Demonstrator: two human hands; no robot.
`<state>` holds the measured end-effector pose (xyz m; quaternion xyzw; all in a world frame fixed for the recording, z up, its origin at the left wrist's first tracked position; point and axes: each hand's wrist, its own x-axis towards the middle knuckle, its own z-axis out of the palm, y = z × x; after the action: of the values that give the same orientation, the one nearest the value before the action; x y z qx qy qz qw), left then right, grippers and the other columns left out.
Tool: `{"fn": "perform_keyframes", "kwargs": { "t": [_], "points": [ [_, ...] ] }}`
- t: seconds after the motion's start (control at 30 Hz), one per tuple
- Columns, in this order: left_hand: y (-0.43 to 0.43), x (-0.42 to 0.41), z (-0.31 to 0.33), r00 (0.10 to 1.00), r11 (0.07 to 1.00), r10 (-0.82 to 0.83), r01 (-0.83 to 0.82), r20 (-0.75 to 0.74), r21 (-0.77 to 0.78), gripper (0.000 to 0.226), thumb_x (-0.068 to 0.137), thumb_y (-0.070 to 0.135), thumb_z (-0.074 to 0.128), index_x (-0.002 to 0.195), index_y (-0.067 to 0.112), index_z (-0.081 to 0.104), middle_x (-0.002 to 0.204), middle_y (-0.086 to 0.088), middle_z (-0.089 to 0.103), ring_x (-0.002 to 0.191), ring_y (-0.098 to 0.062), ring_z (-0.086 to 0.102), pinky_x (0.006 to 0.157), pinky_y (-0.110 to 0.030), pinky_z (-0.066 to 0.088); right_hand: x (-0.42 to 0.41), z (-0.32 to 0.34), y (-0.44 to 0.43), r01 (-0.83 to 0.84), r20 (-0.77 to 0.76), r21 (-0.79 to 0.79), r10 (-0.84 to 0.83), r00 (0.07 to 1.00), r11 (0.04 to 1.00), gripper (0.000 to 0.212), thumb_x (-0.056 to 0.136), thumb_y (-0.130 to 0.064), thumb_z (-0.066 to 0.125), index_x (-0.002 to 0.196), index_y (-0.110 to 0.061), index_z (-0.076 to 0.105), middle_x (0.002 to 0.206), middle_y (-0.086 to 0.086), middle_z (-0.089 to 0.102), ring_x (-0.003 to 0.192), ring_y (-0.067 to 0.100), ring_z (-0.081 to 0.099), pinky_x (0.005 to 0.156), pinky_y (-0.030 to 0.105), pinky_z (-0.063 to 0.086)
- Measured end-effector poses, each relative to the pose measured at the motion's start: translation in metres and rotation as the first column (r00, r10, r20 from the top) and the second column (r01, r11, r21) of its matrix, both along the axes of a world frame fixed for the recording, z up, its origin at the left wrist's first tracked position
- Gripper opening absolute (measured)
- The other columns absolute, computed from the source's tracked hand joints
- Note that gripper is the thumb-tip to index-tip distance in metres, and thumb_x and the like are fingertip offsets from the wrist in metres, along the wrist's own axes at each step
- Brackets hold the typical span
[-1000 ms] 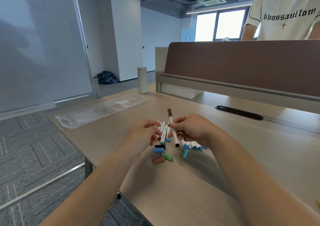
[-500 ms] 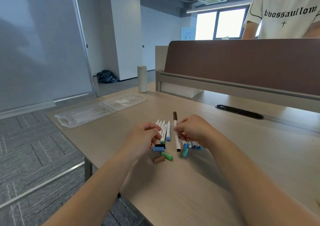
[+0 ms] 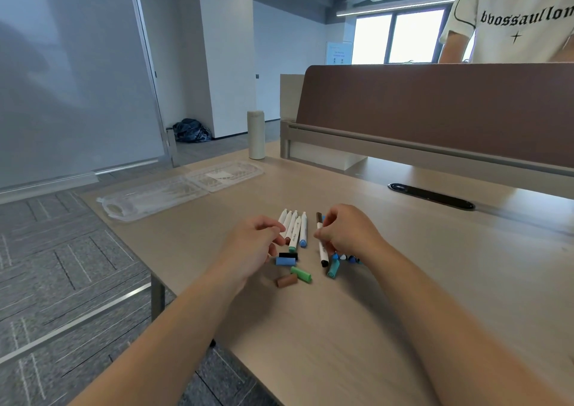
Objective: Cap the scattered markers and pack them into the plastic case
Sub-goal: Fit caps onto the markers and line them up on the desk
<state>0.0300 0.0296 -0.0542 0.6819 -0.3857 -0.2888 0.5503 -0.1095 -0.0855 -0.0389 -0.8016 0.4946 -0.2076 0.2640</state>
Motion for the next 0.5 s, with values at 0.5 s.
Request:
{"fn": "perform_keyframes", "kwargs": {
  "t": [0.5],
  "points": [
    [0.0035, 0.0049, -0.0004, 1.000, 1.000, 0.009, -0.009, 0.024, 0.013, 0.019, 0.096, 0.013, 0.052, 0.093, 0.018, 0.070, 0.084, -0.005, 0.069, 0.066, -0.016, 0.052, 0.062, -0.030, 0.041, 0.0037, 0.0021, 0.0003, 0.008, -0.081, -0.085, -0.015, 0.997, 0.996, 0.015, 0.089, -0.025, 0.068, 0.083, -0.019, 0.056, 0.081, 0.001, 0.061, 0.073, 0.018, 0.061, 0.063, 0.028, 0.048]
  ]
}}
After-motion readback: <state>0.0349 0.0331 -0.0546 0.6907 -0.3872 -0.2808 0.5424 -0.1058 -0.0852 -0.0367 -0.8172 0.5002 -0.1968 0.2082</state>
